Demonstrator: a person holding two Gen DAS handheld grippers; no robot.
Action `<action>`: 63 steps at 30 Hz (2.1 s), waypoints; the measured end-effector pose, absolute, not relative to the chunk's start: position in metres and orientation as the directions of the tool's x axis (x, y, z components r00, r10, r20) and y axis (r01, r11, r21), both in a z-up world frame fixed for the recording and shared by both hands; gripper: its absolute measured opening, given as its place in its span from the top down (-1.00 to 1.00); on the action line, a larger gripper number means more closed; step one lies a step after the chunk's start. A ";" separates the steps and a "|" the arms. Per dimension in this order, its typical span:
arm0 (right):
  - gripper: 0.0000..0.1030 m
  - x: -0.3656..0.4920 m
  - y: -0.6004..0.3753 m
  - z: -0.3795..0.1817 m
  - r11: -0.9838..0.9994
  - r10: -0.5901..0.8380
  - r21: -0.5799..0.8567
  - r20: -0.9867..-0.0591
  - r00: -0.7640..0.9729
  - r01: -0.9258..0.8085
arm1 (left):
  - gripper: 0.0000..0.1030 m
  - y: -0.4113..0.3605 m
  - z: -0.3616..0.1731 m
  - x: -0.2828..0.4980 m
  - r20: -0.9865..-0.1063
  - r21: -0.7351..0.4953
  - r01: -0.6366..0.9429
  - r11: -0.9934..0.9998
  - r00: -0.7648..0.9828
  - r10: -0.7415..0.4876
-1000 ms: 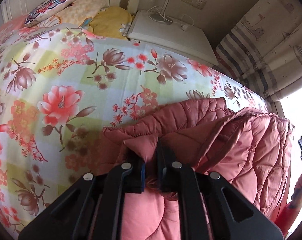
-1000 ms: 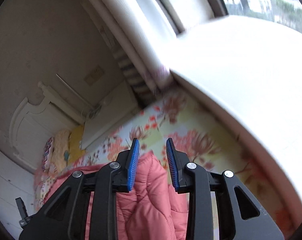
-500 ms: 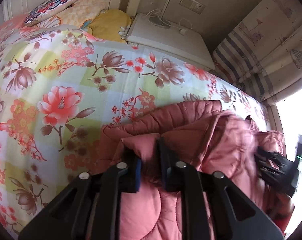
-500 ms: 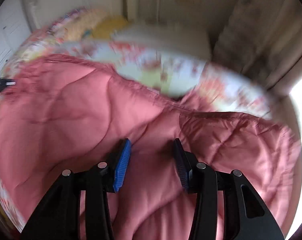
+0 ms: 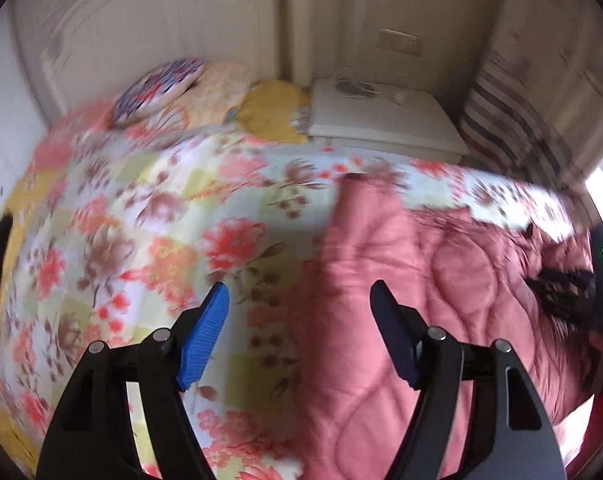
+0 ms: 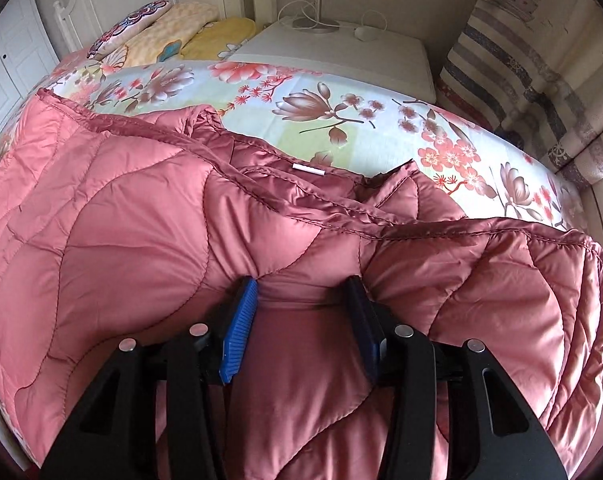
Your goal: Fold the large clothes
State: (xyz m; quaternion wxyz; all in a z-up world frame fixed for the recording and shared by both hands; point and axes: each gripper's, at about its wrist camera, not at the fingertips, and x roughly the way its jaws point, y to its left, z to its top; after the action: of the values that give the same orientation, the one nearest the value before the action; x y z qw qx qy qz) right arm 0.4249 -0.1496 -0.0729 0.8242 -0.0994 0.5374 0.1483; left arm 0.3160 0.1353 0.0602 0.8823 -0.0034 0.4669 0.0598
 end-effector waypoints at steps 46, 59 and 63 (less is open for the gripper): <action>-0.49 0.352 -0.177 -0.063 0.945 0.166 -0.004 -0.857 0.487 -0.328 | -0.95 0.028 0.022 0.341 -0.803 0.080 -0.083 0.993 0.585 0.114; -0.48 0.296 -0.289 -0.069 0.988 0.118 0.045 -0.838 0.533 -0.148 | -0.96 -0.006 -0.043 0.360 -0.843 0.143 -0.048 0.989 0.518 0.147; -0.25 0.282 -0.290 -0.042 0.995 0.063 0.004 -0.815 0.576 -0.104 | -0.96 -0.003 -0.046 0.362 -0.838 0.141 -0.052 0.989 0.526 0.147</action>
State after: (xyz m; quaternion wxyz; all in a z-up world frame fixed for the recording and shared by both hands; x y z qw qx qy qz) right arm 0.2824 -0.2903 -0.0421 0.8875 -0.0221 0.4578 0.0470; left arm 0.3617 -0.0027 -0.0465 0.8720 0.0490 0.4837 0.0570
